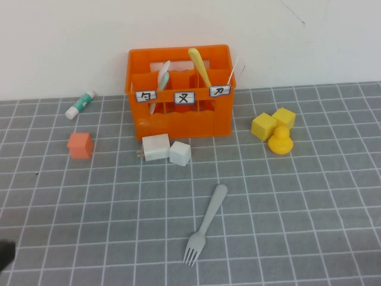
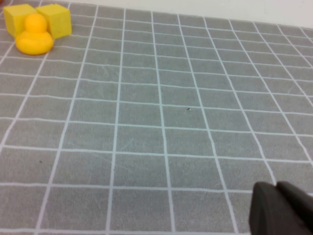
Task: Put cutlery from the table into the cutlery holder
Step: Pick up the fork
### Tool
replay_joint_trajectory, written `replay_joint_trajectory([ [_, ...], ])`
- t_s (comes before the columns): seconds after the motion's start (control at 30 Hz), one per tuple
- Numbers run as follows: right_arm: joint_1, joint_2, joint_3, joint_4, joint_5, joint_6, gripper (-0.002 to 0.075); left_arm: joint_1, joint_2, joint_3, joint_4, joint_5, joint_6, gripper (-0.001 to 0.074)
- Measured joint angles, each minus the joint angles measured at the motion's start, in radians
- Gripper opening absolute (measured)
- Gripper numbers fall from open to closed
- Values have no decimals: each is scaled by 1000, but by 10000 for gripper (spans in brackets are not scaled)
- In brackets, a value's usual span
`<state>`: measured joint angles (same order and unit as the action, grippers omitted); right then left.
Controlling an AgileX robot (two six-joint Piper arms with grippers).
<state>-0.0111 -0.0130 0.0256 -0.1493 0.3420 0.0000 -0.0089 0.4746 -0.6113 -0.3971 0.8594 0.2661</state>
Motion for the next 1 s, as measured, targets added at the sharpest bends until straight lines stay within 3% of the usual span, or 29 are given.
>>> replay_joint_trajectory([
  [0.13,0,0,0,0,0,0,-3,-36,166,-116,38,44,141,-1],
  [0.3,0,0,0,0,0,0,-3,-123,374,-225,111,84,189,-1],
  [0.77,0,0,0,0,0,0,-3,-469,864,-487,291,103,38,5],
  [1.0,0,0,0,0,0,0,-3,-582,1081,-651,340,106,-15,148],
])
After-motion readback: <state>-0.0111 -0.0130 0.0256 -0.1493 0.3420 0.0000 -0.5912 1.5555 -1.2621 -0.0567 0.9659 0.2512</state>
